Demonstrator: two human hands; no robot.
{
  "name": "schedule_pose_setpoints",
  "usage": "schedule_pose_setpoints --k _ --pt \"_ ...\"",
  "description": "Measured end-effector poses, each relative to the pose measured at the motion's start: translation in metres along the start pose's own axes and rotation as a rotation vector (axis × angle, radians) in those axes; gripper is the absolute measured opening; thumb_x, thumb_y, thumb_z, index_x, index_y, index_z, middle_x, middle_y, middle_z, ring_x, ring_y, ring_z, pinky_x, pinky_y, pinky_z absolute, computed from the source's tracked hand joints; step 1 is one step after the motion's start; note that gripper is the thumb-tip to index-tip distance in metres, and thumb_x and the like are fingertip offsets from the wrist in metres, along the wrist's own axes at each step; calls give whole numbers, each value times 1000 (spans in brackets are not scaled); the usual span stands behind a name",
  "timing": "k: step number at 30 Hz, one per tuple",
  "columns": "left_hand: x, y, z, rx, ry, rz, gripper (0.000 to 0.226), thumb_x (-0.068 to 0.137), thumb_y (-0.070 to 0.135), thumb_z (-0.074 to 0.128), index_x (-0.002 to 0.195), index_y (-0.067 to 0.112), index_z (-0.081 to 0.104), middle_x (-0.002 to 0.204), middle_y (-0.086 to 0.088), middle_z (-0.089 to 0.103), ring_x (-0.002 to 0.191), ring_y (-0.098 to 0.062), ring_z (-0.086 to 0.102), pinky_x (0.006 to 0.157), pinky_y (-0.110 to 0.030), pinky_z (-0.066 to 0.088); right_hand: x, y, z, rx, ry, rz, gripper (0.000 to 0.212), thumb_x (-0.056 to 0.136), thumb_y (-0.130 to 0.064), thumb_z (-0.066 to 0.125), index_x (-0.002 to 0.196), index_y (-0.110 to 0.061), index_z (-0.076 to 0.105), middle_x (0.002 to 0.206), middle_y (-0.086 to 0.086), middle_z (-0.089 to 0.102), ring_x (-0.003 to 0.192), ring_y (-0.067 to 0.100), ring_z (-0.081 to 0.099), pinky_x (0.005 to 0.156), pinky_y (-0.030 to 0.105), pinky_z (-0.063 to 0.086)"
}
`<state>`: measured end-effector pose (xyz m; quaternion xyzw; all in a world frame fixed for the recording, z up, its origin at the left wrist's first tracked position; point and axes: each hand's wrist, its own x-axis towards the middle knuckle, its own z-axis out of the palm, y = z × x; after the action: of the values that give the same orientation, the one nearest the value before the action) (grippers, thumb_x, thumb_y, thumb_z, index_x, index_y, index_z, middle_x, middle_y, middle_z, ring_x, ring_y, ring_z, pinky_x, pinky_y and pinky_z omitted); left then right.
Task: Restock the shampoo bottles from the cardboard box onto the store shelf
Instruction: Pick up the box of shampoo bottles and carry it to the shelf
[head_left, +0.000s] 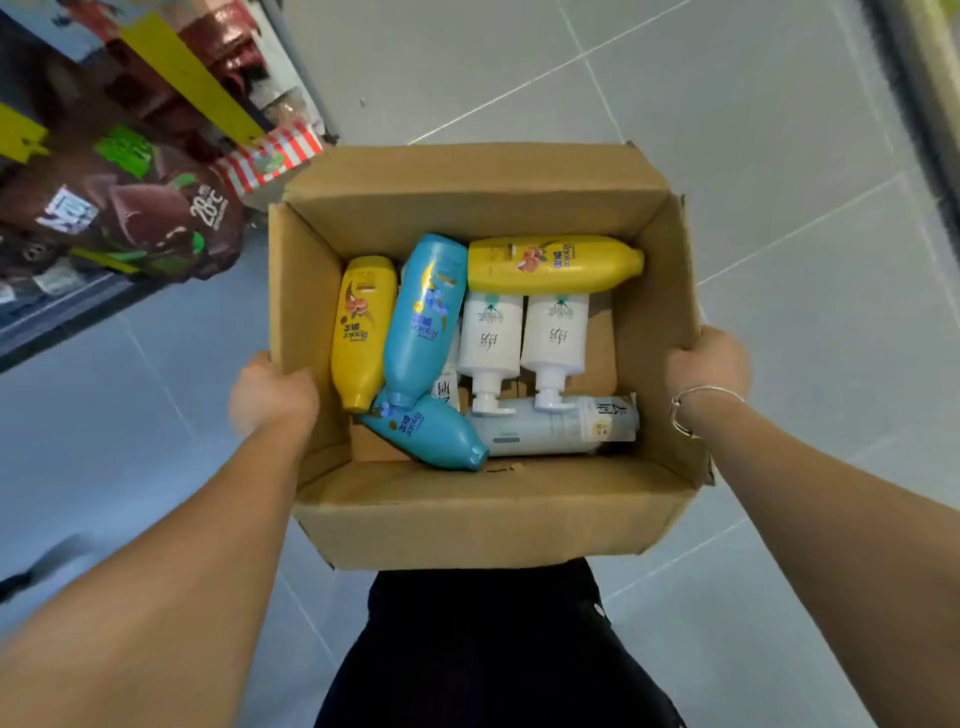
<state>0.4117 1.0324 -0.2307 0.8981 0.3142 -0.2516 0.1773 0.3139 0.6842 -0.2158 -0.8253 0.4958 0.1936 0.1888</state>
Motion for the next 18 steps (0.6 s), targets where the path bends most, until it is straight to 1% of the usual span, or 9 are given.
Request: schedule_pose_setpoints --k 3,5,6,8,10,13,16,18 --pt "-32 39 -20 94 -8 166 23 84 17 58 103 3 57 110 -24 61 103 -44 57 84 -44 46 -24 44 -41 77 31 120 20 81 -1 45 91 4 62 92 28 62 88 44 59 68 36 40" --pt "-54 67 -25 142 -2 260 25 85 18 58 105 4 57 111 -25 61 105 -45 56 86 -45 46 -33 70 -60 136 38 178 13 79 -1 45 81 -1 58 82 25 55 77 38 53 66 35 39" --pt "-66 81 -26 154 3 303 26 85 18 58 107 5 58 113 -24 61 106 -44 55 87 -45 45 -37 85 -69 162 46 215 11 79 -1 45 79 -3 56 80 22 53 74 36 50 65 34 38" --pt "-94 112 -20 172 -1 384 30 84 18 57 113 7 59 117 -23 60 110 -43 55 91 -45 44 -43 117 -87 223 66 302 14 79 -1 46 83 0 60 80 21 54 77 38 53 65 33 37" --pt "-122 140 -12 181 -17 452 32 83 18 57 114 9 59 118 -22 61 112 -42 55 93 -44 44 -45 146 -102 279 71 358 17 80 -1 47 87 2 62 82 21 54 87 42 59 66 33 37" --pt "-172 191 11 240 -62 568 31 83 14 54 112 5 58 117 -24 60 112 -42 54 93 -43 44 -42 195 -135 354 97 453 12 81 1 45 83 -2 56 87 25 57 93 44 59 69 34 38" --pt "-226 246 45 287 -99 666 28 81 12 52 107 5 60 111 -23 63 105 -42 58 89 -41 47 -28 250 -166 389 125 540 20 80 3 45 92 5 61 97 29 62 92 43 58 75 38 45" --pt "-262 280 69 300 -118 709 28 79 12 52 104 6 62 107 -22 65 99 -43 60 88 -44 51 -17 285 -188 409 131 591 22 79 3 46 94 7 62 95 29 62 96 46 59 79 42 48"
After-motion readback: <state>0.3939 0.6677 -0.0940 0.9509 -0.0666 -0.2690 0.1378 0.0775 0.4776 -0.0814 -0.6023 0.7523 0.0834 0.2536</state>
